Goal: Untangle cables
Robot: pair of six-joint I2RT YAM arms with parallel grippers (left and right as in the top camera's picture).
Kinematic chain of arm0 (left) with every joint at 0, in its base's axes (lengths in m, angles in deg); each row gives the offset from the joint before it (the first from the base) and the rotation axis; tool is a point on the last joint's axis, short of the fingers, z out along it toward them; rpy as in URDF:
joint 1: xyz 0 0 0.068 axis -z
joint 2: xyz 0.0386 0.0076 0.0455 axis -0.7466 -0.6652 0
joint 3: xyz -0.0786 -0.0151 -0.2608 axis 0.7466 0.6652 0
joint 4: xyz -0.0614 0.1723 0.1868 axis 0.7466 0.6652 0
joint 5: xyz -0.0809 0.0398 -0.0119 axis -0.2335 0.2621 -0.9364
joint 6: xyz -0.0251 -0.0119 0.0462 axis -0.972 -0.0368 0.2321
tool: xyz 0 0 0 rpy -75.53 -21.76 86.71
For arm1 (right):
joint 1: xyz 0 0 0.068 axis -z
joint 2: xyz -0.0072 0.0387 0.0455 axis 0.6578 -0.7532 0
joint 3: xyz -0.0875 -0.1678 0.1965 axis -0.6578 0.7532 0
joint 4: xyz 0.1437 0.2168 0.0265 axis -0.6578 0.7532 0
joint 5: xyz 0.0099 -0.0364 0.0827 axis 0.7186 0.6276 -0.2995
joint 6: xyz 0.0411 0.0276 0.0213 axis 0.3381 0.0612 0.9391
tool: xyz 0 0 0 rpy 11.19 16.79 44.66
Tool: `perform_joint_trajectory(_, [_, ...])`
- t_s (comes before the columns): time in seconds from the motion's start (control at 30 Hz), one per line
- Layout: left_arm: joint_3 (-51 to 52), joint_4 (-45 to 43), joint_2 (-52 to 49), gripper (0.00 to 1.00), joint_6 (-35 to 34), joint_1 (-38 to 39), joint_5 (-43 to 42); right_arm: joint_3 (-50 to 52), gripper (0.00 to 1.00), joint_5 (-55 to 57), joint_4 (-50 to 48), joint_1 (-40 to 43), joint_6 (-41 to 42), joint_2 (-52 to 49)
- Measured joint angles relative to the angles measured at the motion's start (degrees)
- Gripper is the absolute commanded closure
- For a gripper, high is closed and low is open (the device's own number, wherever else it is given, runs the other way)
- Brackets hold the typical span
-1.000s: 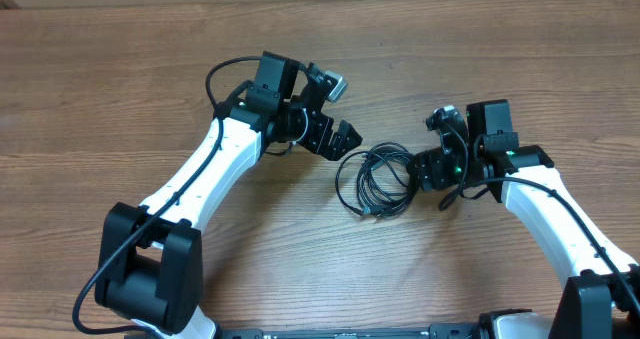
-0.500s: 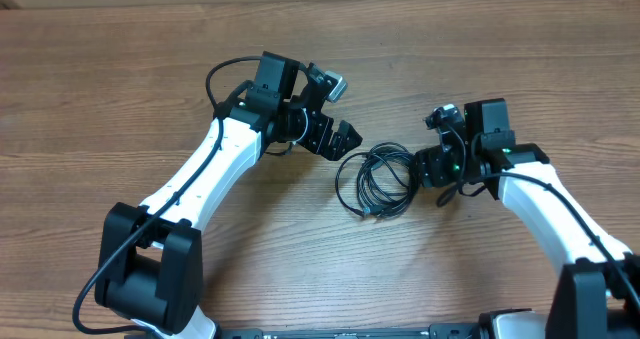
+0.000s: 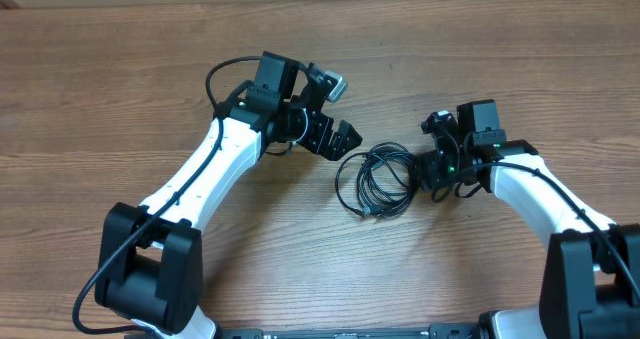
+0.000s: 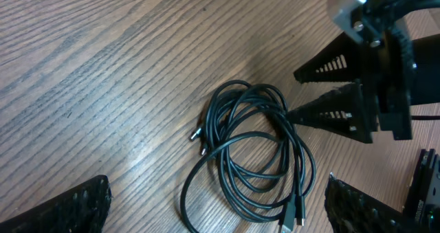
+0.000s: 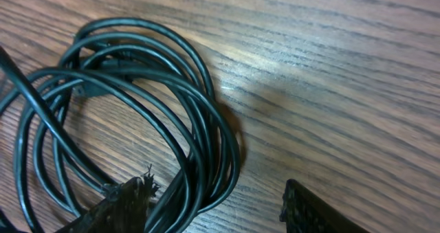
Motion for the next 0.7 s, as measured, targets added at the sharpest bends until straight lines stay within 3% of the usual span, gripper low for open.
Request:
perform_joint_trajectory(0.13, [0.00, 0.00, 0.00, 0.00, 0.00, 0.00, 0.00, 0.00, 0.49, 0.04, -0.07, 0.00, -0.57, -2.47])
perform_joint_trajectory(0.7, [0.00, 0.00, 0.00, 0.00, 0.00, 0.00, 0.00, 0.00, 0.50, 0.04, -4.46, 0.00, -0.85, -3.98])
